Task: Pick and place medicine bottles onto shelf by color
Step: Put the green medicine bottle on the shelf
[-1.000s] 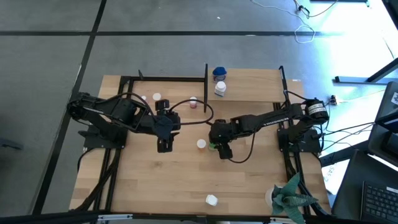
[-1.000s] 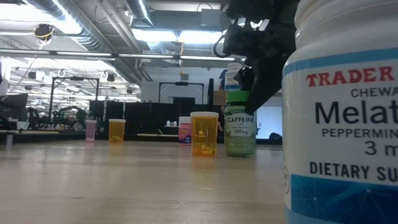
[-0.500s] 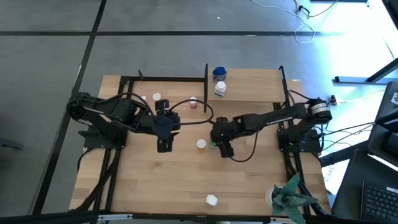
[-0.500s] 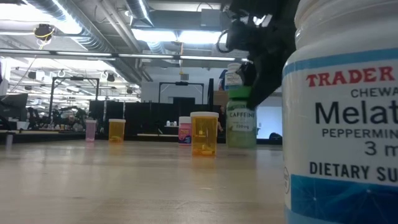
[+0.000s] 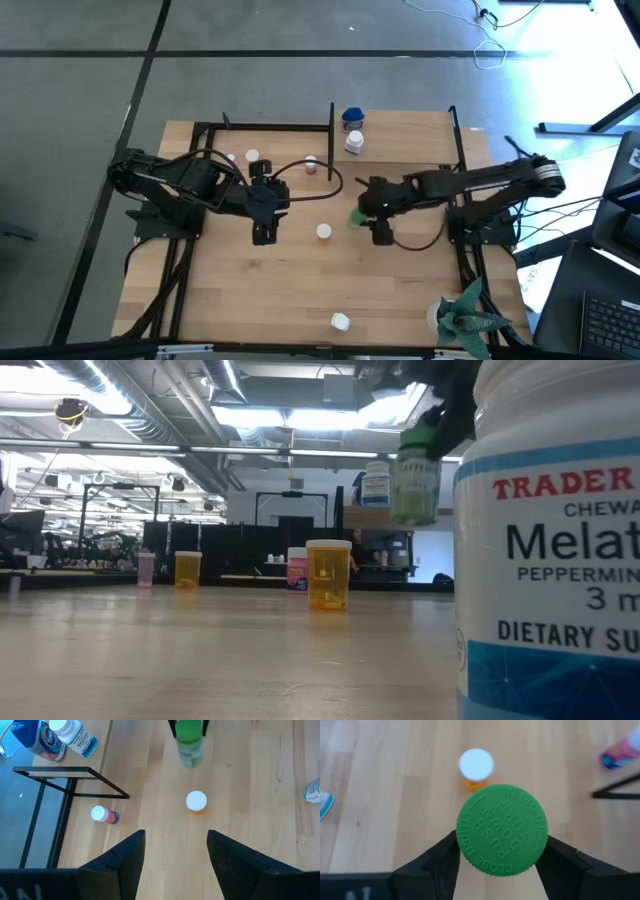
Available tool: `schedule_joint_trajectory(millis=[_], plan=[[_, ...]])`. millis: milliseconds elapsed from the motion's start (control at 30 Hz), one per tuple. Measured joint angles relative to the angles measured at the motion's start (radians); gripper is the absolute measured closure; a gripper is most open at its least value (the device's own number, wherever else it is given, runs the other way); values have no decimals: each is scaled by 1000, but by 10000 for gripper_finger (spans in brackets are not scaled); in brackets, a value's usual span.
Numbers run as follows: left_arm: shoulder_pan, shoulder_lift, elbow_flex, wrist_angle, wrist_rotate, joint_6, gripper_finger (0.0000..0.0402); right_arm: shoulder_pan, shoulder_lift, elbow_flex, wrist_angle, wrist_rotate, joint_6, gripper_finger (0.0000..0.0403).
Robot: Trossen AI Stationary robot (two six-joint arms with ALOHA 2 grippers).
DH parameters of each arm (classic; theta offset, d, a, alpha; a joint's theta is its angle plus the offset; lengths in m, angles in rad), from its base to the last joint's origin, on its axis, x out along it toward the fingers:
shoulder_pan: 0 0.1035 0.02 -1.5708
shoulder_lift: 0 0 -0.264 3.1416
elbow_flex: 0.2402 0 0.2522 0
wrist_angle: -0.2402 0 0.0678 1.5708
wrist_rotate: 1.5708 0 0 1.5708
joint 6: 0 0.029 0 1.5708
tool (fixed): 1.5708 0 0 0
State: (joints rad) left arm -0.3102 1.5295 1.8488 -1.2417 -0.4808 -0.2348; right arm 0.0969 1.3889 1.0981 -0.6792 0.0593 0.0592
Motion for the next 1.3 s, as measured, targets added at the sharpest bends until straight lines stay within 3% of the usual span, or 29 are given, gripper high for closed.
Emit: schedule_joint_trajectory(millis=[233, 500, 767, 1300], plan=[[0, 0, 0, 1, 0, -2, 195, -2, -147, 13, -111, 91, 49, 179], [0, 2, 0, 28, 0, -2, 195, -22, -174, 228, -344, 305, 84, 177], [0, 2, 0, 30, 0, -2, 195, -146, -174, 364, -435, 273, 8, 177], [3, 3, 0, 31, 0, -2, 195, -567, -69, 372, -362, 42, -171, 176]])
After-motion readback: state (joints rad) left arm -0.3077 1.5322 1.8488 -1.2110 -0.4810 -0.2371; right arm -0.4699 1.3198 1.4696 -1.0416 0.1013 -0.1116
